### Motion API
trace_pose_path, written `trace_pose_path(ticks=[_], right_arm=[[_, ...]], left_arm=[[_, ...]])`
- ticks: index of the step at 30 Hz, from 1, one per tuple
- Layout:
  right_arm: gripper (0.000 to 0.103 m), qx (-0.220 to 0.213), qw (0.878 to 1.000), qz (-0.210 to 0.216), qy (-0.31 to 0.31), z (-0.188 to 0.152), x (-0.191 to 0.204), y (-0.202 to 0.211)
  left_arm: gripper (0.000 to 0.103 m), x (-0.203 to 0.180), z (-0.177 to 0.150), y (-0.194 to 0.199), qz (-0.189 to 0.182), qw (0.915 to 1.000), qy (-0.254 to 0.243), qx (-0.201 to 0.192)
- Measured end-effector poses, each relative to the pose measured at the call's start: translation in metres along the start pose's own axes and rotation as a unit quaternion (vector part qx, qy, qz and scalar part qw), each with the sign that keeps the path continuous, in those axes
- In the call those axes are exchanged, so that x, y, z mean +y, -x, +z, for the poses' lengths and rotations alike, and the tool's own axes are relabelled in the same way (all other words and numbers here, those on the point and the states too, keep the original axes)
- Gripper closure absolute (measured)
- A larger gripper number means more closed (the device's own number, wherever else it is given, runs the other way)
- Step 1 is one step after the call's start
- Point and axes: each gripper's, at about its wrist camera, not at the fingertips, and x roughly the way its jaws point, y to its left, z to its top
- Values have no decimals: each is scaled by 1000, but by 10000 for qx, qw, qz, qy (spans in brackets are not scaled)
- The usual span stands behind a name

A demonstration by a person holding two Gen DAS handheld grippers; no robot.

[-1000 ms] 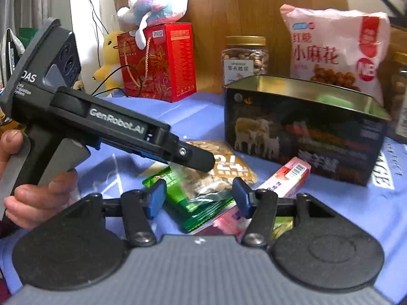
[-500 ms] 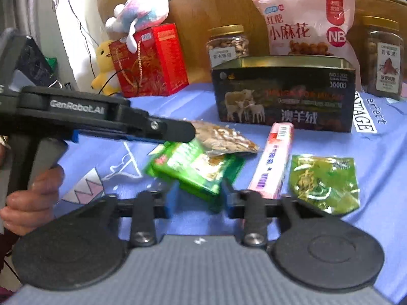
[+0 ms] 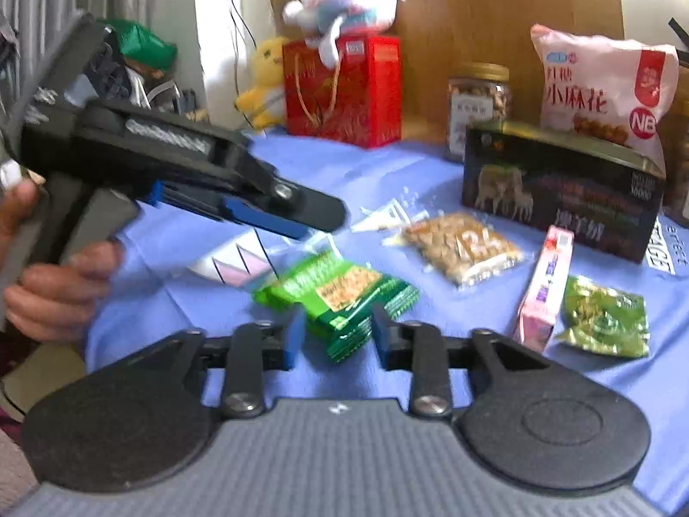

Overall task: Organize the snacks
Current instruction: 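Grasp the green biscuit packet with the left gripper, then lower the green biscuit packet into the black tin and release it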

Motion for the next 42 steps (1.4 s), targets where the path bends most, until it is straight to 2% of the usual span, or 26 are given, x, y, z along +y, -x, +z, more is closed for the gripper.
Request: trace_pose_path(ticks=[1,4,7,8,9,10,12,19,23,28,36,39,42], right_arm=[[49,18,10000,-39,14,-1,0,-1],[47,78,10000,-12,-15,-1,-3,-2],[48,177,9998,-22,-71,-3,-5,-5],[49,164,9998,5,-65,-3,-4,-6],[62,157,9998,56,-51,-2,-4,-6],[66,155,9998,76,-37,-1,-2,-7],[66,81,9999,-35,57,3,-1,-7],[66,-651,9959,-599,186,45,-31,11],[66,-887,9918,-910,150,75,-68,7],[66,-859,9911,-988,-230,101,-125,-18],[61,-681,9882,-1290,-472,112,-174,-62],[60,-704,9864,-1390,-514,111,-175,-60],[57,-887,9845,-1359,-665,107,-173,-40]], left_arm=[[41,4,0,3,-27,10000,71,-34],[39,13,-1,6,-136,9997,215,1],[45,13,-7,-4,-206,9993,164,280],[52,12,-10,-12,-235,9987,156,432],[54,11,-14,-17,-234,9982,139,527],[54,7,-14,-20,-163,9985,67,521],[54,-3,-4,-24,-66,9984,-142,538],[54,-42,71,-41,-451,9961,-760,26],[54,-59,115,-76,-471,9950,-868,-112],[54,-64,150,-124,-274,9951,-937,-141],[54,-47,168,-191,223,9973,-683,169],[53,-44,168,-191,286,9974,-657,115],[52,-48,166,-170,232,9967,-777,-49]])
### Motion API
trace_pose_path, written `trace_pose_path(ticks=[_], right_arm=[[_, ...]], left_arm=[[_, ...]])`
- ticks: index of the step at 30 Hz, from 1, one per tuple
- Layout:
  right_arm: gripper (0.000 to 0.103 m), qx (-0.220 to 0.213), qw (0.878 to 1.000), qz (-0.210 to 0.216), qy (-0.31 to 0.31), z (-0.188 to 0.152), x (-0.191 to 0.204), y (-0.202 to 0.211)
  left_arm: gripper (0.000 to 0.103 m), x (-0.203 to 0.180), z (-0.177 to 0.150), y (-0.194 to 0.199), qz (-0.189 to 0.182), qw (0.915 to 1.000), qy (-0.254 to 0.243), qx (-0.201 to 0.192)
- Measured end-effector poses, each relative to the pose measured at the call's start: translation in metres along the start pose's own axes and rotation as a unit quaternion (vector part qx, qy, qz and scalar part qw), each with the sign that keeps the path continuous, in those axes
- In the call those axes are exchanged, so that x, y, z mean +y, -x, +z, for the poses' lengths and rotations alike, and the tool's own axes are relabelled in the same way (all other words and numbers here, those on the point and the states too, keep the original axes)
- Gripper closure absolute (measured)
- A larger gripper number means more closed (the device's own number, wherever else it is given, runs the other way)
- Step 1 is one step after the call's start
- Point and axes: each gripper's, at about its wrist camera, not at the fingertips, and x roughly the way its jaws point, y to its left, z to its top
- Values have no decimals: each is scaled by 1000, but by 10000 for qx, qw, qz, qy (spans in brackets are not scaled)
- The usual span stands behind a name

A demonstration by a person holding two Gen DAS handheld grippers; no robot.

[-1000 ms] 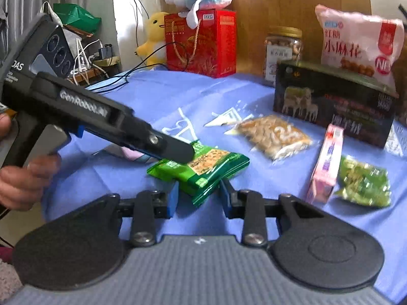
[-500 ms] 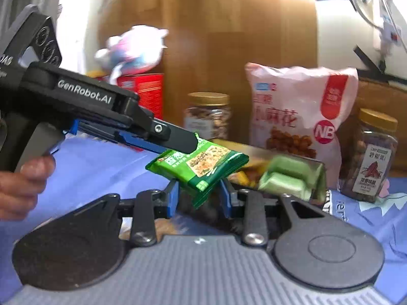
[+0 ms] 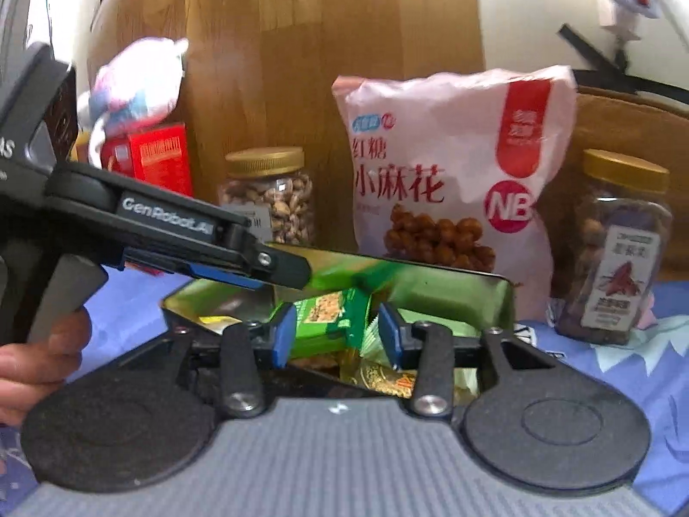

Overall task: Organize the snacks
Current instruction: 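Lower the green biscuit packet into the black tin and release it, then grasp the pink stick box with the left gripper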

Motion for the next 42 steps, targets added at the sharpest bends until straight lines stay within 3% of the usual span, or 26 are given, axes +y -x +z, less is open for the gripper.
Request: trace_pose_path(ticks=[5,12,14,18,21,24,26,28,32,37,41,42], right_arm=[[50,-103,9993,182,-310,-22,2,49],[51,847,9953,388,-261,-67,34,54],[61,1162,9918,415,-346,-77,38,48],[76,1142,9907,526,-528,-77,38,60],[77,933,9889,1158,-62,-76,59,79],[77,1058,9755,1740,828,-87,89,93],[71,1101,9721,1623,1290,-99,101,98],[61,980,9770,1285,1391,-105,102,108],[56,835,9861,1120,899,-115,87,134],[56,947,9908,924,296,-139,67,151],[57,854,9912,1008,45,-141,65,151],[62,842,9910,1041,77,-142,68,149]], left_arm=[[52,0,-25,51,-452,9989,-14,-148],[52,12,-85,81,-660,9966,401,279],[52,16,-99,89,-658,9961,487,320],[52,27,-116,113,-635,9954,677,220],[50,35,-123,128,-633,9952,740,121],[50,36,-130,134,-613,9951,764,144],[50,34,-134,133,-639,9948,774,195],[50,31,-137,132,-716,9945,730,237],[50,20,-146,123,-835,9943,512,420],[50,12,-164,109,-976,9915,511,692],[50,11,-174,110,-977,9911,577,703],[49,11,-176,111,-1032,9901,618,721]])
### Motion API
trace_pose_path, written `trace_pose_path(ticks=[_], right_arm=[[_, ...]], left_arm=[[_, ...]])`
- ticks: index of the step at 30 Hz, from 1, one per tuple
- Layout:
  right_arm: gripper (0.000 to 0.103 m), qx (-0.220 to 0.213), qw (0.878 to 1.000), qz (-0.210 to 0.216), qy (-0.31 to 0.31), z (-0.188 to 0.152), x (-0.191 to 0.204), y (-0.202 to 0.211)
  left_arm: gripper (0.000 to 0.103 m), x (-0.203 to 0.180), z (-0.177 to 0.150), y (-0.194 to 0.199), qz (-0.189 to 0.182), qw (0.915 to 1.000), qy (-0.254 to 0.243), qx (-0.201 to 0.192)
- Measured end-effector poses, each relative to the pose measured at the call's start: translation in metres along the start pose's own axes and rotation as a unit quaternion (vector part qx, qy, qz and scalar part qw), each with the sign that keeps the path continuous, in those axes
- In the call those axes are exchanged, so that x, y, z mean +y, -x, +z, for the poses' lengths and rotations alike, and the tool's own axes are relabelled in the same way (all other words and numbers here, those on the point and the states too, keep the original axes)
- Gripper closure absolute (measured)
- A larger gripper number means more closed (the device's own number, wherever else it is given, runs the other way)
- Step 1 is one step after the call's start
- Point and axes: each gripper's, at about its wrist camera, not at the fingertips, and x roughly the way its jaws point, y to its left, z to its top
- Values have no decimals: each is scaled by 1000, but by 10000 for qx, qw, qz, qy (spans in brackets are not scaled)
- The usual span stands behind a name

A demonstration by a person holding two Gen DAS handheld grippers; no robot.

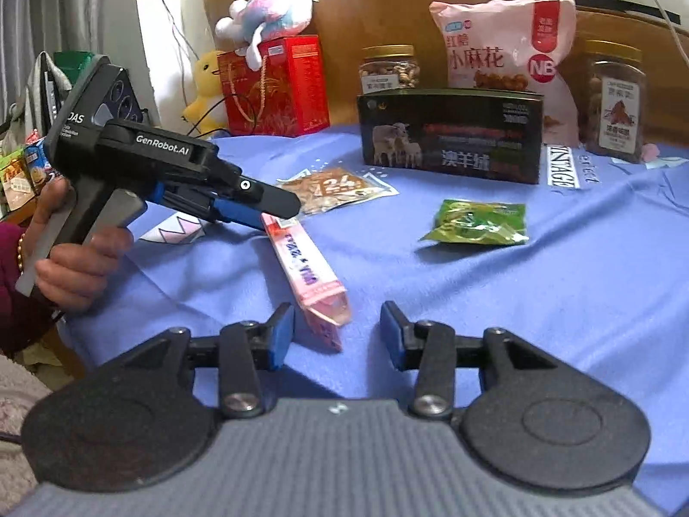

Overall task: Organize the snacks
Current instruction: 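Grasp the pink stick box with the left gripper, then carry the pink box into the black tin and open the left gripper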

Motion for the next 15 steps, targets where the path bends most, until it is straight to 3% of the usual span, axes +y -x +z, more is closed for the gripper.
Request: trace_pose_path(ticks=[1,7,15], right_arm=[[72,-11,10000,13,69,0,2,-1],[73,-134,9997,-20,189,5,-1,1],[73,-730,9960,-72,519,54,-21,3]], left_arm=[[49,-2,-2,1,8,10000,13,-12],[48,-8,0,5,205,9998,28,-59],[48,-30,66,8,262,9973,-453,-522]])
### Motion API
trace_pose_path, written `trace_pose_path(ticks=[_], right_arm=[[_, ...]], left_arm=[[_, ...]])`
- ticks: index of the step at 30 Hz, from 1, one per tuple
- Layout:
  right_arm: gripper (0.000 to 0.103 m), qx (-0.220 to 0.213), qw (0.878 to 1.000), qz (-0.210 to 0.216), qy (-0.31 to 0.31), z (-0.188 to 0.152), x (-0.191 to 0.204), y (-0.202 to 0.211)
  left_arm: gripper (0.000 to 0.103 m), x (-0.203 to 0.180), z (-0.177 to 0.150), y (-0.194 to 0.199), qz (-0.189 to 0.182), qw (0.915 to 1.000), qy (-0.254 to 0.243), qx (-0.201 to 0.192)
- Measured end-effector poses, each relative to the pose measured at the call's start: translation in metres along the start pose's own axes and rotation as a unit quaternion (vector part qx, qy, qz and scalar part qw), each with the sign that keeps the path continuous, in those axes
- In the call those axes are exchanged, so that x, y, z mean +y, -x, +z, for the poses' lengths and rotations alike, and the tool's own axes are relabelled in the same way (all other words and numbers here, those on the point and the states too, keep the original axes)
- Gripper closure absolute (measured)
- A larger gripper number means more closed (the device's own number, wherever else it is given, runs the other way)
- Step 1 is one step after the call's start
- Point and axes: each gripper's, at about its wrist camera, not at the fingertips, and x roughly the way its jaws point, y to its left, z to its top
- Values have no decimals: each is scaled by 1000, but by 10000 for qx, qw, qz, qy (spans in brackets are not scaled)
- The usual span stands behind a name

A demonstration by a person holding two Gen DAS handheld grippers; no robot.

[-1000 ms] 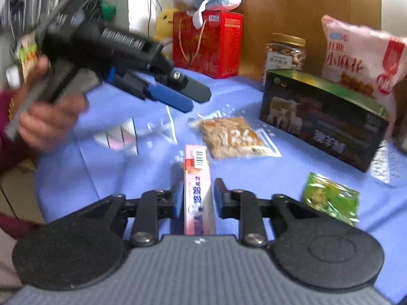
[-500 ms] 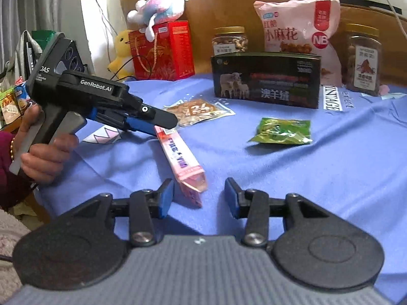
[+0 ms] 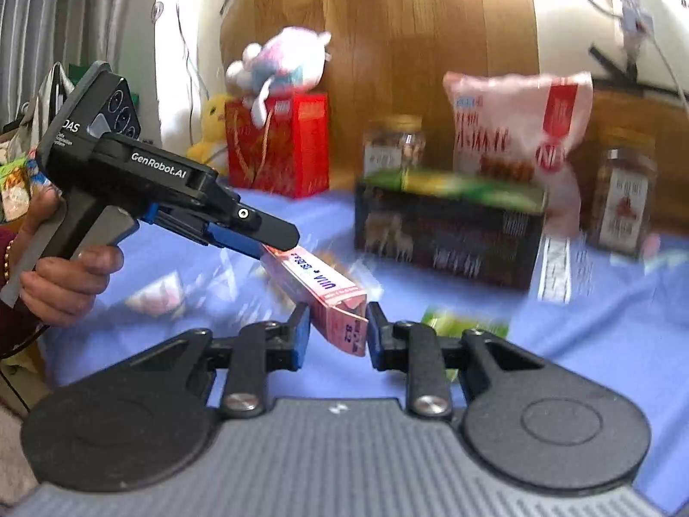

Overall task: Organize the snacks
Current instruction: 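Carry the pink box into the black tin and open the left gripper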

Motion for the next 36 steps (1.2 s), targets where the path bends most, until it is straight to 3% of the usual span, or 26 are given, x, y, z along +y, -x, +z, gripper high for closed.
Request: trace_pose_path(ticks=[8,15,18,22,26,28,32,36], right_arm=[[73,-411,9986,-255,225,50,-45,-42],[71,-214,9988,-373,248,75,-92,-96],[69,-208,9962,-820,190,72,-104,-109],[69,-389,9941,-944,-362,64,-117,-93],[68,-552,9908,-1003,-725,51,-112,-63],[61,-552,9895,-963,-927,39,-105,-46],[52,-86,9889,-789,-1254,8,-89,-34],[42,573,9855,-906,-1316,-19,-72,-42]], left_arm=[[47,-2,79,-48,261,9990,-272,-241],[47,17,114,-94,549,9982,-139,-199],[47,16,109,-101,466,9988,-142,-67],[47,8,98,-95,387,9988,-303,-21],[45,2,87,-63,111,9993,-267,-230],[45,1,76,-47,-5,9993,-243,-287],[45,0,43,-33,-96,9997,-196,-64],[45,3,9,-35,-135,9995,-40,293]])
